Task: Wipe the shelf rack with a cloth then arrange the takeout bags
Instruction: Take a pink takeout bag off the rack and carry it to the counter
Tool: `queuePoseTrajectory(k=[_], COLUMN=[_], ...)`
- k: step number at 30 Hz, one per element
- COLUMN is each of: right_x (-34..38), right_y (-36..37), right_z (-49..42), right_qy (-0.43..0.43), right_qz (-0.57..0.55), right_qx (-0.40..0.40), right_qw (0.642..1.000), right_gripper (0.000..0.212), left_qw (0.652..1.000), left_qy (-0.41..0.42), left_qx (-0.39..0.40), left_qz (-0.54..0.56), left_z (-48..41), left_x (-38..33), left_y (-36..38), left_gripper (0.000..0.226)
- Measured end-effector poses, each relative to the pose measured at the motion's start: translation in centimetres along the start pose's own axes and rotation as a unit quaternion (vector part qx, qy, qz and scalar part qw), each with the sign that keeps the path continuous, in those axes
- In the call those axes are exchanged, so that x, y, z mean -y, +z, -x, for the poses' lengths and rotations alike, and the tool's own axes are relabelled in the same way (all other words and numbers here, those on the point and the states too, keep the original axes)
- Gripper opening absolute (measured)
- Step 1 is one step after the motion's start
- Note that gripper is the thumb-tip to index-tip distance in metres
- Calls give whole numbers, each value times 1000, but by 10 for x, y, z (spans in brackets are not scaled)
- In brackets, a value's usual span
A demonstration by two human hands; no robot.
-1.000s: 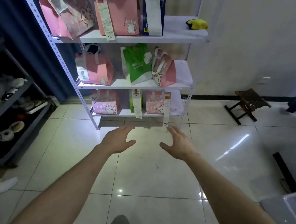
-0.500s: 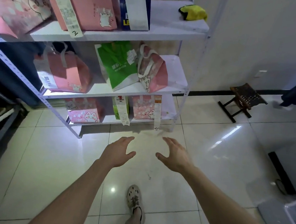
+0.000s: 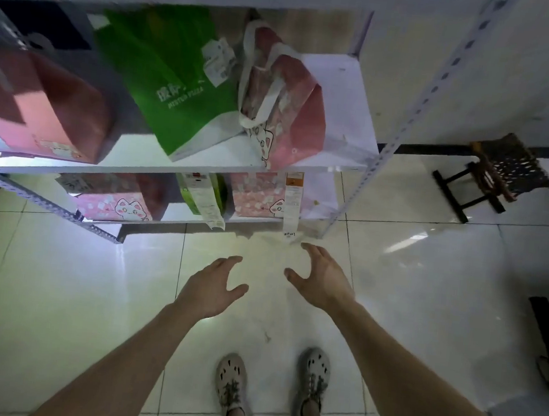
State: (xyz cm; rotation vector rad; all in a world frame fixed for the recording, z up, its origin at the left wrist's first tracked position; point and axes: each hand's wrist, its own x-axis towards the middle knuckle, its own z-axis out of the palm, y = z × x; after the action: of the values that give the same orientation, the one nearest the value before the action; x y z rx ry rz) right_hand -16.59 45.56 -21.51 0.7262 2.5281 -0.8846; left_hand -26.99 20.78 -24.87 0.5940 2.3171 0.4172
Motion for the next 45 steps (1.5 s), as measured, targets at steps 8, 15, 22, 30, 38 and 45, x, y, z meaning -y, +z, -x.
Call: queuePoseTrajectory(k=[8, 15, 22, 30, 38, 45], right_x=[-61, -100, -105, -98, -95, -80], right_y=[69, 129, 147, 154, 163, 117], right_z=[-153, -271, -345, -335, -187, -9], right_qy=[-3, 51, 55, 61, 176, 246], right_qz=[-12, -89, -150, -200, -289, -341], right_qx=[11, -99, -160, -173, -171, -193], right_qw=[1000, 990, 974, 962, 926, 886], right_gripper=[78, 104, 112, 62, 58, 46], left_qw=[987, 955, 919, 912, 937, 962], left_qy=[-67, -78, -60, -31, -8, -26], left_qx=[-45, -159, -236, -214, -184, -113], left_qz=[139, 237, 311, 348, 296, 249], left_z=[-145, -270, -338, -329, -214, -67], left_x=[37, 87, 102, 94, 73, 10], left_y=[84, 123, 114, 100, 110, 84], left_gripper=[70, 94, 123, 110, 82, 72])
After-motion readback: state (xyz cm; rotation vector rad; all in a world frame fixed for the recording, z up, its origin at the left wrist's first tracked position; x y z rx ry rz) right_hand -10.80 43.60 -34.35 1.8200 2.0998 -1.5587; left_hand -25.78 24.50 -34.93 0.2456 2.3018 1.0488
